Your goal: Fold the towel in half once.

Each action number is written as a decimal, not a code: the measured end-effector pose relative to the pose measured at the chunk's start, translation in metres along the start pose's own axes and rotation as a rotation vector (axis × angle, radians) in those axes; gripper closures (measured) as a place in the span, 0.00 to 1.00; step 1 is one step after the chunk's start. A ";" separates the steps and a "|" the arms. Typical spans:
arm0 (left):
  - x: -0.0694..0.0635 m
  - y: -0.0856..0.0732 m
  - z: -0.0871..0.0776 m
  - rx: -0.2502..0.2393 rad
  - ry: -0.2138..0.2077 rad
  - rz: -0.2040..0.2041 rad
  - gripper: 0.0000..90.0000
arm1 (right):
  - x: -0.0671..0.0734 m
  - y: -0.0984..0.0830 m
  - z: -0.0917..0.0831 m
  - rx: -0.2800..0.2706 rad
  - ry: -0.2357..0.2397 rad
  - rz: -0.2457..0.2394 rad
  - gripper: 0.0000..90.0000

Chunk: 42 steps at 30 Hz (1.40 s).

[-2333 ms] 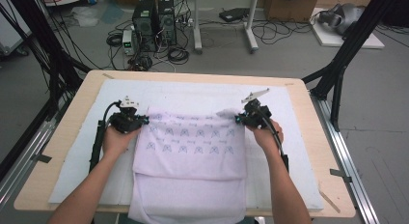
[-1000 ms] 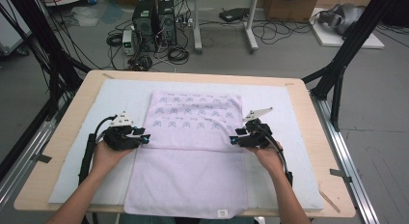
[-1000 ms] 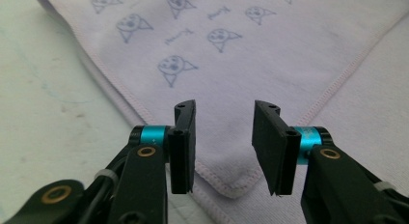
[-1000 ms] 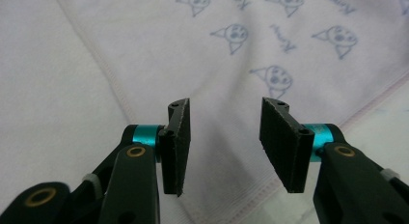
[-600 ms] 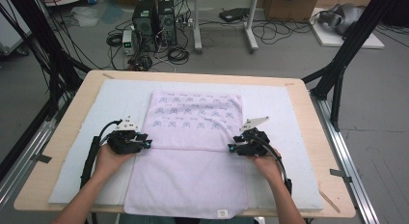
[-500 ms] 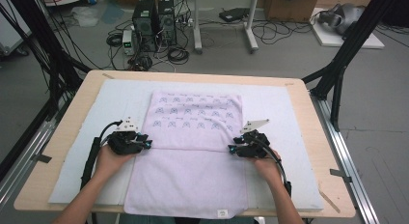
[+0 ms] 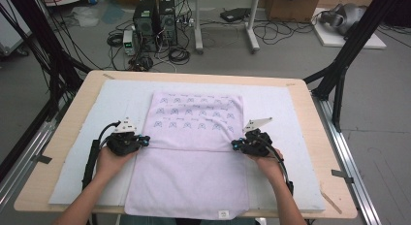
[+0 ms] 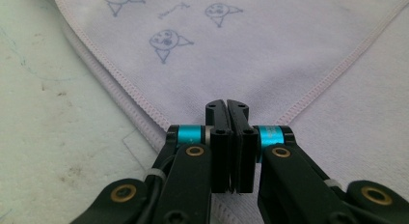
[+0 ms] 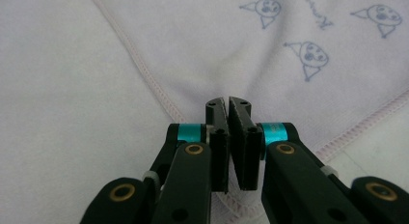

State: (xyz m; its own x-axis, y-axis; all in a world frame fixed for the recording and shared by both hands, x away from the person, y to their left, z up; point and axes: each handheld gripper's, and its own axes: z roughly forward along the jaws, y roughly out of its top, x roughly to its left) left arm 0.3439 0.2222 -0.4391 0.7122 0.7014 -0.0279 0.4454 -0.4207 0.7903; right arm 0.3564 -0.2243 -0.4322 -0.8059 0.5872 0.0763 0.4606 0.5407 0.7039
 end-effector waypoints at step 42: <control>-0.037 -0.038 -0.048 0.035 -0.094 0.003 0.78 | 0.055 -0.027 -0.039 0.004 0.100 -0.059 0.95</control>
State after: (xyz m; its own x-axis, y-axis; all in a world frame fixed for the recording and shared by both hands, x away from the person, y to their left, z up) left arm 0.2743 0.2400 -0.4388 0.7609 0.6435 -0.0839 0.4602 -0.4439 0.7688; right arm 0.2849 -0.2301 -0.4193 -0.8648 0.4910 0.1049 0.4124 0.5753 0.7064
